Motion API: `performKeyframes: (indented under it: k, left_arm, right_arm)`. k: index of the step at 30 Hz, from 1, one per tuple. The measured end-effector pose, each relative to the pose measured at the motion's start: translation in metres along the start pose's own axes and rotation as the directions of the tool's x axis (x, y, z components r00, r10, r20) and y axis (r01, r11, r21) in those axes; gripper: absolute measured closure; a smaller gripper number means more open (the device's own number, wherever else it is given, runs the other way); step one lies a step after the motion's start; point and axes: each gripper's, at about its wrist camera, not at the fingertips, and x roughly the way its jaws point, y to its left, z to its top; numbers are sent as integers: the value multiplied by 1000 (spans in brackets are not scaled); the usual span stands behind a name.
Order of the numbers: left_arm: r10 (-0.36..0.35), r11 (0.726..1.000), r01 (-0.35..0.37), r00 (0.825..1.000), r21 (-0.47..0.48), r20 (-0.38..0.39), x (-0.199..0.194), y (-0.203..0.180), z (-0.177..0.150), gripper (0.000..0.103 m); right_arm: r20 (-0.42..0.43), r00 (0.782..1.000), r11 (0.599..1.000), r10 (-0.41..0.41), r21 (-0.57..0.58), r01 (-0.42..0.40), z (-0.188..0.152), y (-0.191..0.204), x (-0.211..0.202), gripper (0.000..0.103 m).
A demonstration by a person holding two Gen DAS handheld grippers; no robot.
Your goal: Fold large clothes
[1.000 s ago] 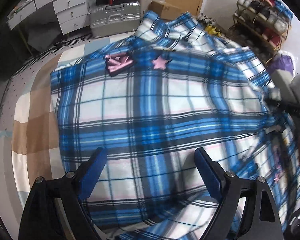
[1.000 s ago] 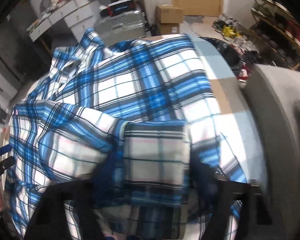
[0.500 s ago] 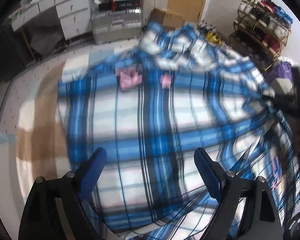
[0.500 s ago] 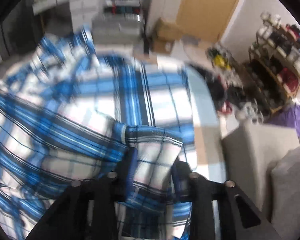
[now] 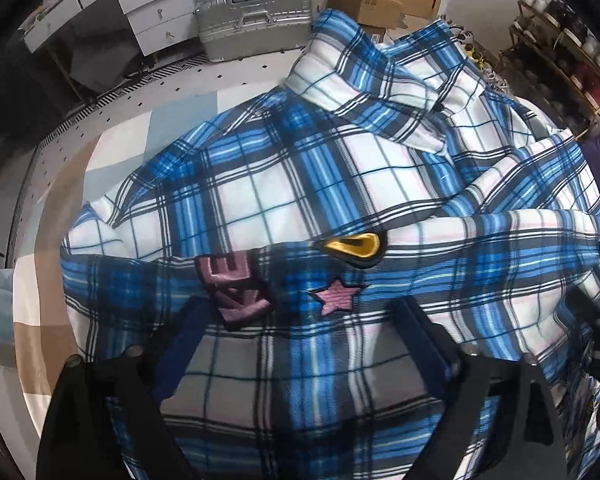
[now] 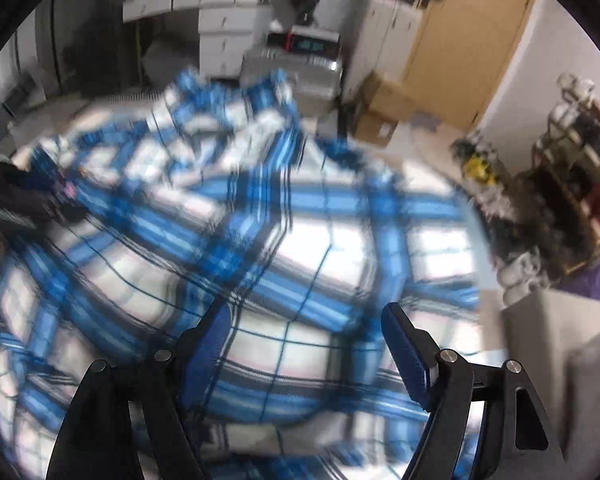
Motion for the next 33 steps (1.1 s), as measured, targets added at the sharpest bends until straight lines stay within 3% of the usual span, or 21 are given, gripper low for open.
performKeyframes:
  k: [1, 3, 6, 8, 10, 12, 13, 14, 16, 18, 20, 22, 25, 28, 30, 32, 33]
  left_arm:
    - [13, 1000, -13, 1000, -14, 2, -3, 4, -3, 9]
    - [25, 999, -24, 999, -29, 40, -17, 10, -11, 11]
    - [-60, 998, 60, 993, 6, 100, -43, 6, -40, 11]
    - [-50, 997, 45, 994, 56, 97, -45, -5, -60, 11]
    - [-45, 996, 40, 997, 82, 57, -32, -12, -70, 11]
    - [-57, 998, 57, 998, 27, 13, -18, -4, -81, 11]
    - [-39, 999, 39, 998, -3, 57, -19, 1, -86, 11]
    - [-3, 1000, 4, 999, -22, 49, -18, 3, -89, 11]
    - [9, 999, -7, 999, -33, 49, -21, 3, -91, 12]
    - [19, 1000, -18, 995, -16, 100, -34, -1, -96, 12]
    - [12, 1000, -12, 995, 1, 94, -30, -5, -101, 12]
    - [13, 1000, -12, 999, -18, 48, -13, -3, -108, 10]
    - [16, 999, -13, 998, -50, 62, -11, -2, -109, 10]
    - [27, 999, -23, 996, -43, 88, -20, -6, -115, 12]
    - [19, 999, -15, 994, -40, 112, -27, -11, -119, 12]
    - [25, 999, -22, 995, -39, 92, -27, -9, -123, 12]
    - [42, 999, -40, 997, -32, 65, -20, -4, -128, 9]
  right_arm:
    - [16, 999, 999, 31, 29, -32, 0, -5, -1, 23]
    - [-38, 998, 995, 57, 78, -54, 5, -13, -1, 24]
    - [62, 988, 983, 141, 106, -147, 1, -15, -34, 24]
    - [67, 985, 983, 160, 78, -165, -4, -7, -42, 23]
    - [4, 988, 987, 155, 36, -155, -13, 8, -31, 22]
    - [-49, 993, 994, 106, 0, -106, -26, 23, -19, 22]
    - [4, 997, 997, 77, 27, -77, -32, 24, -26, 21]
    - [1, 999, 999, 49, 23, -49, -35, 28, -29, 21]
    - [44, 999, 1000, 21, -24, -20, -40, 41, -45, 21]
    - [127, 992, 998, 14, -61, -7, -43, 49, -65, 21]
    - [168, 985, 996, -46, -65, 58, -43, 53, -74, 16]
    - [98, 994, 998, -44, -32, 48, -44, 49, -62, 12]
    - [-13, 1000, 1000, 9, -3, -9, -49, 42, -43, 12]
    - [-13, 999, 999, 46, 11, -46, -57, 41, -55, 12]
    - [35, 998, 998, 57, 23, -58, -59, 36, -72, 13]
    - [106, 994, 1000, -10, 30, 7, -62, 26, -85, 12]
    - [101, 994, 999, -35, 42, 30, -60, 22, -82, 12]
